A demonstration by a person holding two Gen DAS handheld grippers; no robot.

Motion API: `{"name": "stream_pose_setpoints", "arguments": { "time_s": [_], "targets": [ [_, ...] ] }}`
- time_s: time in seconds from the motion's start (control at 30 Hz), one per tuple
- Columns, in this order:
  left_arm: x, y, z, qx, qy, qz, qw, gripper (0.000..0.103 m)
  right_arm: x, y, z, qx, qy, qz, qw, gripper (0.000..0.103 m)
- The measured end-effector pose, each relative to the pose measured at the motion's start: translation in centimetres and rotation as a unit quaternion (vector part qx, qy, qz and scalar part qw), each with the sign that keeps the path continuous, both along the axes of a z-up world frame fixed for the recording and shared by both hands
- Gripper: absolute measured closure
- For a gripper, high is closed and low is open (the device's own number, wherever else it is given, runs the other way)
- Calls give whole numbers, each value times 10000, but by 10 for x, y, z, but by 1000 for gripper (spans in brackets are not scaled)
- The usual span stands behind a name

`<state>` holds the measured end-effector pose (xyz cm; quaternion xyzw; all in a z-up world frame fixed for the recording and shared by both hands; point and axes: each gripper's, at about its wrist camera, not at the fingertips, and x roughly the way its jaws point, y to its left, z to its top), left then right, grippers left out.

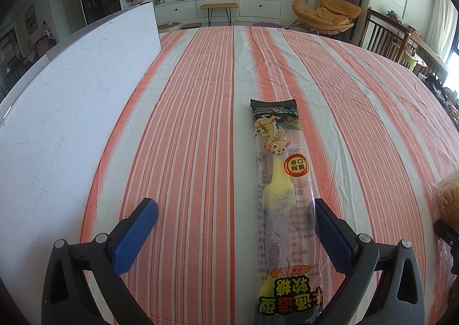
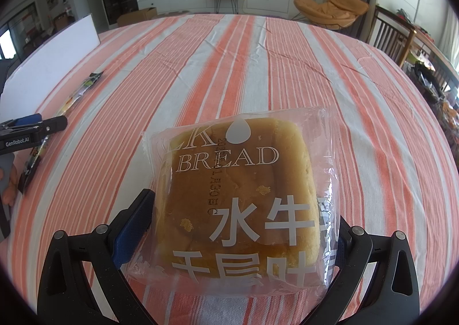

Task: Organize snacks
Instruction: 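Close the right tool on the square bread bag and lift it, then carry the stick snack in the left tool and bread bag in the right into the box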

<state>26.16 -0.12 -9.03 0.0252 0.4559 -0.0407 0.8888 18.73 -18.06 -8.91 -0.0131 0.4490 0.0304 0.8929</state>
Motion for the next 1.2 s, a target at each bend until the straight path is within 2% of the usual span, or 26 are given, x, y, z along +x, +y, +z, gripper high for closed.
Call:
{"name": "stream_pose_setpoints", "arguments": {
  "time_s": [0.8,0.93,1.03,1.07,1.2],
  "targets": [
    [0,-1,0,13,11,-83,10000,0,0,0,0,-9,8,2,10000,0],
    [5,-1,2,92,513,-705,9961,0,1,-1,1,19,141,70,9999,0],
    [5,-6,3,172,900,-794,9926,0,9,0,5,-40,681,244,9974,1],
    [4,-10,3,191,977,-831,9916,0,12,-1,8,-21,833,244,9962,1],
    [-6,-32,3,273,1078,-1146,9872,0,15,-8,39,173,831,301,9959,2]
  ]
}}
